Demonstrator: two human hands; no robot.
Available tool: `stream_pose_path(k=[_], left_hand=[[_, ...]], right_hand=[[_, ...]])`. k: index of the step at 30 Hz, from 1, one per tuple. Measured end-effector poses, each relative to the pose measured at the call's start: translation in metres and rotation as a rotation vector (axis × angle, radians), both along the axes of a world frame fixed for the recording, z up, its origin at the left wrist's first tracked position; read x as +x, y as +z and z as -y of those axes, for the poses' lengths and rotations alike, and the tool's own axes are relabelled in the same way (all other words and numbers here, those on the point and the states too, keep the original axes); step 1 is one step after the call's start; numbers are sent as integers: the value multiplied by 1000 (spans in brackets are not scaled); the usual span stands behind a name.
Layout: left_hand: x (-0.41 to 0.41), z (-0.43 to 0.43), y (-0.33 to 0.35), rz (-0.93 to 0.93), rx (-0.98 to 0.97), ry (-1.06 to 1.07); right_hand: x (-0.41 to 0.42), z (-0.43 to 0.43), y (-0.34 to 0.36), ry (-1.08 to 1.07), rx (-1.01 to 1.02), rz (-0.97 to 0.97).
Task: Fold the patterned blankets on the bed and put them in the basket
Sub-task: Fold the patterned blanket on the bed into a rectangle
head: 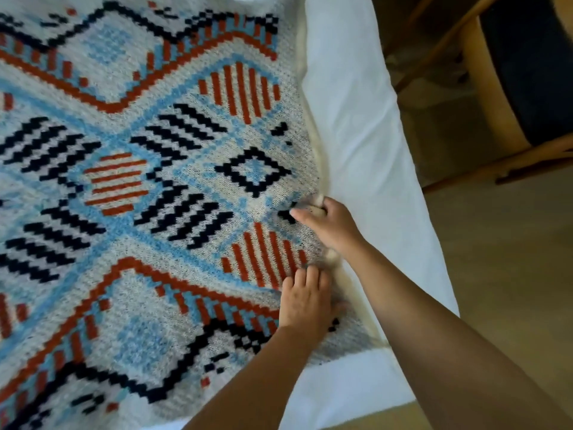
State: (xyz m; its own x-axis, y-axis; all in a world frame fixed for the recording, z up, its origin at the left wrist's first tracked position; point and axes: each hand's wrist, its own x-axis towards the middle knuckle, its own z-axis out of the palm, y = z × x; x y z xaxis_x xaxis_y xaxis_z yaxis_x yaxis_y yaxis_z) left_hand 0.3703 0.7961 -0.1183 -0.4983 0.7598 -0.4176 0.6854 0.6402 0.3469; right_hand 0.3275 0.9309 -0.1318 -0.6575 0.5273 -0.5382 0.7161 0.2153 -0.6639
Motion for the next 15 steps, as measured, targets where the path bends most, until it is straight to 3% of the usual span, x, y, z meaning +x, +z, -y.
stream_pose_path(k=[3, 7, 10, 15], left_hand=[[2, 0, -11, -11, -5, -6], [20, 8, 0, -57, 175, -169], [38, 23, 5, -99, 281, -109], [55, 49, 6, -47, 131, -189]], right_hand=[[11, 2, -4, 90, 140, 130], [44, -2, -6, -75, 249, 154], [59, 3, -8, -140, 286, 168], [48, 11, -7, -136, 222, 143]])
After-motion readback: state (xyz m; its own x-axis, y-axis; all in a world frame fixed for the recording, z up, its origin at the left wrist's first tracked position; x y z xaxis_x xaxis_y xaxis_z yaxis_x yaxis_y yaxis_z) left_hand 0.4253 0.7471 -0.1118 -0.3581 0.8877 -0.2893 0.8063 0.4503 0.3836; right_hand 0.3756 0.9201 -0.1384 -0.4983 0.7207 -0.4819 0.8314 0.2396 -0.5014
